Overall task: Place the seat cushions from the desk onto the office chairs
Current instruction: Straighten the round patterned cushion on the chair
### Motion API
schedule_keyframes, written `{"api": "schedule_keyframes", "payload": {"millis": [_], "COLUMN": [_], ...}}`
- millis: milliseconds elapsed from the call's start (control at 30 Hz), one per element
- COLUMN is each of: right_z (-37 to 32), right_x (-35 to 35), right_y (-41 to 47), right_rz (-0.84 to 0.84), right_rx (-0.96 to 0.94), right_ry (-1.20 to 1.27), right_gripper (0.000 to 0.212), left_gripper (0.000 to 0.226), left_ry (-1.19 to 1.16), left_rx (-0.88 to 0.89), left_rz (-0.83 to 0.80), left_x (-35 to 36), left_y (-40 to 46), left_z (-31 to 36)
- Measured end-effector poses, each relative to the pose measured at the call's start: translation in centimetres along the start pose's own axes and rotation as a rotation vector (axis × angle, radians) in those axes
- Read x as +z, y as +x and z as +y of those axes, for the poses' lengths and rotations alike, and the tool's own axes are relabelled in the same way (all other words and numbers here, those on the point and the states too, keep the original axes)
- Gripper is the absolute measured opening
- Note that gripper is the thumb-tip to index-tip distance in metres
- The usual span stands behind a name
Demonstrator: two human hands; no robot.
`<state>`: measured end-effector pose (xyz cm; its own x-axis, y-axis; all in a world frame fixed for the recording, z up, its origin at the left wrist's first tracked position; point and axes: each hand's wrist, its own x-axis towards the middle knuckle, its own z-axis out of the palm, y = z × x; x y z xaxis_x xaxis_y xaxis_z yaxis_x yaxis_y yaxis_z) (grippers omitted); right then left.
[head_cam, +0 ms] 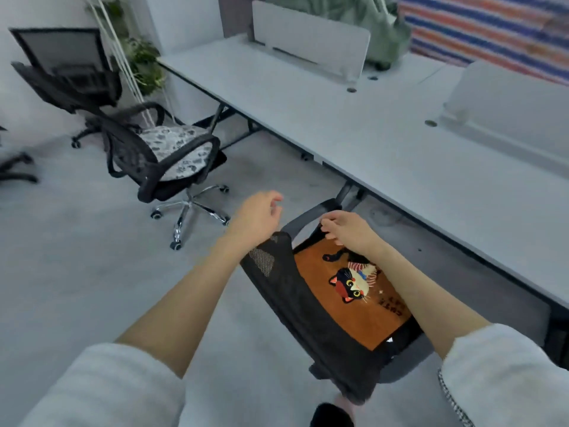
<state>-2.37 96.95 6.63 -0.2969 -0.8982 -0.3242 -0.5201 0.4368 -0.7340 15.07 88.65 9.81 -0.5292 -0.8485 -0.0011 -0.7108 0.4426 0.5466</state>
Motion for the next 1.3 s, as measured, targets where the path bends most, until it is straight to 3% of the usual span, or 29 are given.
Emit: {"api": "schedule_keyframes", "payload": {"millis": [200, 433, 733, 933, 1200, 1300], "right_z": [-8.7, -13.4, -22.5, -29.9, -34.7, -35.9], "right_x": [2.6, 7.8, 13.8, 16.8, 18.6, 19.1], "right_y": [0.0, 6.4, 25.9, 38.1, 51.7, 57.2], "right_rz": [-0.108, -0.11, -0.164, -0.233, -0.265, -0.22], "right_rx": [-0.096, -0.072, -0.067, -0.066, -0.007, 0.02], "right_ry": [-0.015, -0.035, -0.004, -0.046, -0.081, -0.064], "right_gripper": [0.04, 0.033, 0.029, 0.031, 0.03, 0.029], "left_gripper": [0.029, 0.031, 0.033, 0.032, 0.034, 0.034], "left_ry": [-0.1, -0.102, -0.012, -0.036, -0.056, -0.05], "left_rx": [-0.032, -0.101, -0.219, -0.306, -0.301, -0.38], "left_rz": [0.105, -0.047, -0.172, -0.11, -0.122, -0.079], "left_x": [-5.3, -6.9, -14.5, -20.4, -21.9, -22.2], "left_y": [-1.8, 1.5, 16.0, 25.8, 38.9, 43.7], "left_z": [-5.6, -13.4, -26.1, -34.2, -40.8, -43.7]}}
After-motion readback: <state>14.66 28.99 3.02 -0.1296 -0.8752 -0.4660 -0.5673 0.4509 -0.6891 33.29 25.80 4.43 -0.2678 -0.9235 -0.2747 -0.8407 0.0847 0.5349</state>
